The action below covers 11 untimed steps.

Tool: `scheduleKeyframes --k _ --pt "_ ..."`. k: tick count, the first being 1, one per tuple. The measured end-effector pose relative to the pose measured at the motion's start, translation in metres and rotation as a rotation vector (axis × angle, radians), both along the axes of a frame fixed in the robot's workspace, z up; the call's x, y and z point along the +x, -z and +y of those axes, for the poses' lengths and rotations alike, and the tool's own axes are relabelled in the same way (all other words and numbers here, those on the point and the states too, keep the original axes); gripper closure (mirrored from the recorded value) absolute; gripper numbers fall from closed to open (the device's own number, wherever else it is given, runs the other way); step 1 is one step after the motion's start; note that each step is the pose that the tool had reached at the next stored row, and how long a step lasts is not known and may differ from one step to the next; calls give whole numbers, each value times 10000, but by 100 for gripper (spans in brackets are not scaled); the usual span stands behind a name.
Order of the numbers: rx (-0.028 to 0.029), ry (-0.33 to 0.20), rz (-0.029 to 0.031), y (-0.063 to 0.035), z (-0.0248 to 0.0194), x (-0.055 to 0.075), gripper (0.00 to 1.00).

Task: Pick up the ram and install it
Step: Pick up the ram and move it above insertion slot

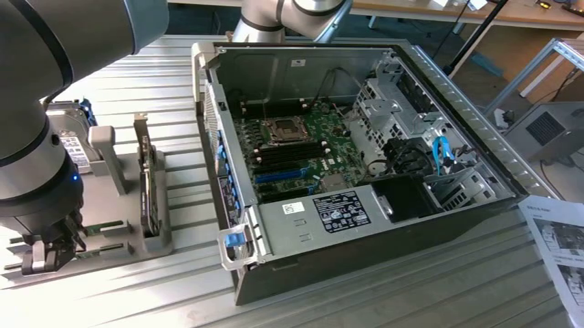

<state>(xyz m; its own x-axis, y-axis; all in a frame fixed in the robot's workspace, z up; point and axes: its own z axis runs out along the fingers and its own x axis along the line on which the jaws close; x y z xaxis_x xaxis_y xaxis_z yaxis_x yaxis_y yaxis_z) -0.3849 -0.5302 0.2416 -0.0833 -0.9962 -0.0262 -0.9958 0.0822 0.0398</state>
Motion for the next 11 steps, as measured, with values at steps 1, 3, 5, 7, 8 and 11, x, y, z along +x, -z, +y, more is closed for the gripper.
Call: scheduleKeyframes --k 1,3,5,7,8,11 --pt "0 -19 1 0 0 0 76" --pt "0 -102 0 1 0 0 76" --pt "0 -162 0 1 0 0 76" --pt "0 -172 0 2 0 0 76" --pt "0 -173 0 2 0 0 76" --pt "1 -173 -1 5 0 0 76"
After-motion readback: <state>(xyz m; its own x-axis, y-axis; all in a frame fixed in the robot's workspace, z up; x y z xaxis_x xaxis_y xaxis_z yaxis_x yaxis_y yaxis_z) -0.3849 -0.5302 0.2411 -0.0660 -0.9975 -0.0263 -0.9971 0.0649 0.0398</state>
